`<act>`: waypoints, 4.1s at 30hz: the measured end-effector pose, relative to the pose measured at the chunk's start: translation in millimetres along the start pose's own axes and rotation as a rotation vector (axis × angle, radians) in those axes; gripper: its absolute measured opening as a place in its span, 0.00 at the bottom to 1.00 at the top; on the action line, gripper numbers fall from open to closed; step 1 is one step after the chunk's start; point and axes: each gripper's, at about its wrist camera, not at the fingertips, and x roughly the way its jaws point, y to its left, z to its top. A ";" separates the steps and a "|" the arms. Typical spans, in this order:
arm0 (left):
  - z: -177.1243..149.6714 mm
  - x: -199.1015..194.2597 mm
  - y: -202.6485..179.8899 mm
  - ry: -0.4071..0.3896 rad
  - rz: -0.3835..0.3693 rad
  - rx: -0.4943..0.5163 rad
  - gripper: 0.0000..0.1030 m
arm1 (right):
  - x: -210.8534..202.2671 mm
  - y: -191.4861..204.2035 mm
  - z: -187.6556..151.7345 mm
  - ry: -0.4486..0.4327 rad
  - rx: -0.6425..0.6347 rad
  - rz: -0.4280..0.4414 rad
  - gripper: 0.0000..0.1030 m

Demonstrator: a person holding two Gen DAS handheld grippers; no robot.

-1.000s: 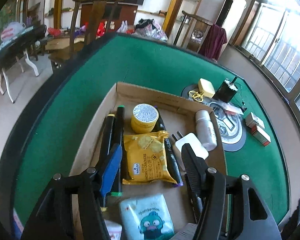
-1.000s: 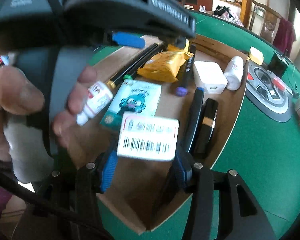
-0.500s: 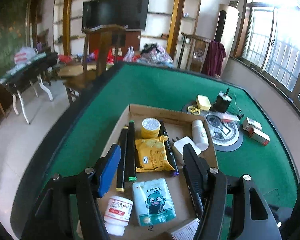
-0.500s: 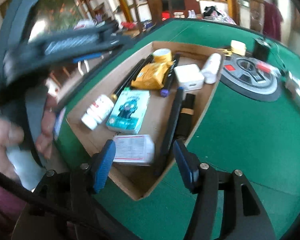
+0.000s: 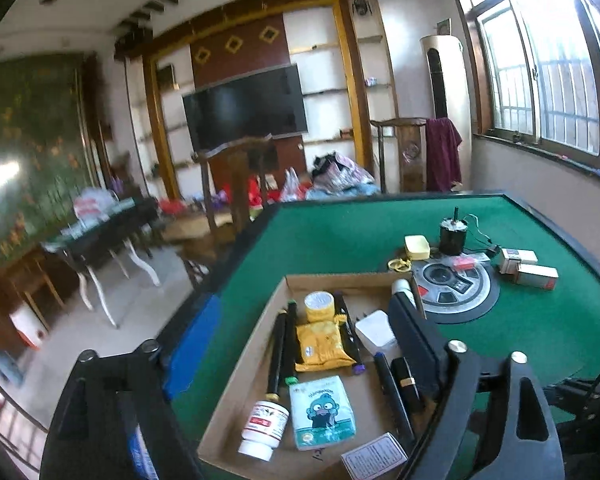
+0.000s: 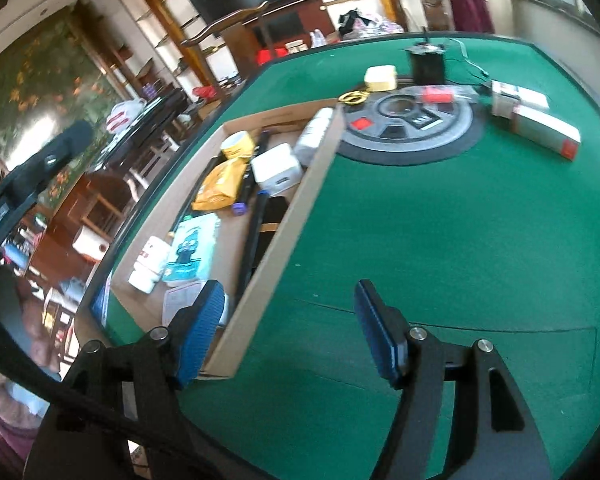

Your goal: Organize objects

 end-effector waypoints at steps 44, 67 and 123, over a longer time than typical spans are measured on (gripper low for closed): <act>-19.5 35.3 -72.0 0.201 -0.033 0.075 0.86 | -17.5 -127.3 62.2 -0.047 0.134 -0.187 0.65; -38.6 67.6 -66.0 0.338 -0.022 0.051 0.86 | -16.6 -290.7 160.8 -0.117 0.415 -0.297 0.65; -63.3 20.5 51.4 0.191 0.006 -0.302 0.99 | 19.7 70.4 -1.4 -0.040 -0.354 -0.322 0.79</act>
